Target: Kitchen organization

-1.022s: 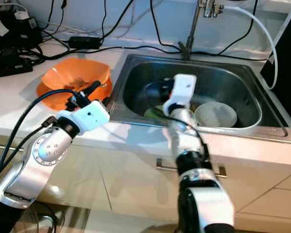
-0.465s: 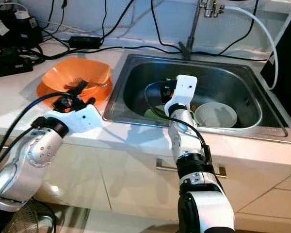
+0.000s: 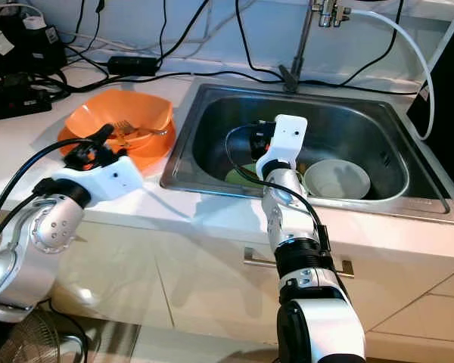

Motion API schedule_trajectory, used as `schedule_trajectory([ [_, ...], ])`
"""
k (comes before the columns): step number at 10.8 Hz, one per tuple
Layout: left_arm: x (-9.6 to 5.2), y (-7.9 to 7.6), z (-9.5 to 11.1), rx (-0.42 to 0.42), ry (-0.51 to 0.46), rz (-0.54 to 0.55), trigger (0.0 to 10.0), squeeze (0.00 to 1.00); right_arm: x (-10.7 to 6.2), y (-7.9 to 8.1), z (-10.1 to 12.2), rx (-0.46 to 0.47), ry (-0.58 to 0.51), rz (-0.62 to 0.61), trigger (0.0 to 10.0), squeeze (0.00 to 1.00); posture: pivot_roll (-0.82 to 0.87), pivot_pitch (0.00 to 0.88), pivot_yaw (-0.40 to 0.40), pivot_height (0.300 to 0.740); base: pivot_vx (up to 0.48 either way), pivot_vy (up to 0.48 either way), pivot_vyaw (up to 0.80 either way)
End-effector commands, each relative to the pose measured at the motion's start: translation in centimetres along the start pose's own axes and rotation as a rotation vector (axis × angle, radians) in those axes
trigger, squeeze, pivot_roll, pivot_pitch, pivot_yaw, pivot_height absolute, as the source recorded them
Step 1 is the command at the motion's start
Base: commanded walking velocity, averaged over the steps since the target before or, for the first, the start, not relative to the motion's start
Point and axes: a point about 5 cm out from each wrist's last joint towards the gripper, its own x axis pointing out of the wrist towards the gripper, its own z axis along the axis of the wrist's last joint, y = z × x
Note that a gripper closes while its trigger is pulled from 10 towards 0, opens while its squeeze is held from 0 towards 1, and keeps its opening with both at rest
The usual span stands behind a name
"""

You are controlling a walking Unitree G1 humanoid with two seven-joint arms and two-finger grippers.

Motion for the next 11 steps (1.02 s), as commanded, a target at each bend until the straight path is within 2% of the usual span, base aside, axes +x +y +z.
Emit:
schedule_trajectory([
  [1,0.3,0.5,0.0,0.004,-0.009,0.008,10.0,0.0,-0.1,-0.2,0.1,0.008,-0.002,-0.011,10.0,0.0,0.25,0.056,-0.027,0.74,0.0,0.0,0.0],
  [7,2.0,-0.1,1.0,-0.016,-0.083,0.003,10.0,0.0,-0.2,-0.2,0.2,0.006,0.001,-0.016,10.0,0.0,0.23,0.052,-0.027,0.74,0.0,0.0,0.0],
  [8,2.1,-0.1,1.0,-0.016,-0.087,0.001,4.1,0.0,-0.2,-0.2,0.1,0.006,0.002,-0.017,10.0,0.0,0.23,0.052,-0.024,0.74,0.0,0.0,0.0],
  [9,2.1,-0.1,1.0,-0.016,-0.089,0.0,0.0,0.0,-0.3,-0.3,0.1,0.006,0.003,-0.018,10.0,0.0,0.23,0.052,-0.025,0.74,0.0,0.0,0.0],
  [11,2.2,-0.2,0.9,-0.011,-0.095,-0.008,0.0,0.0,-0.3,-0.3,0.0,0.007,0.009,-0.02,10.0,0.0,0.23,0.054,-0.025,0.74,0.0,0.0,0.0],
])
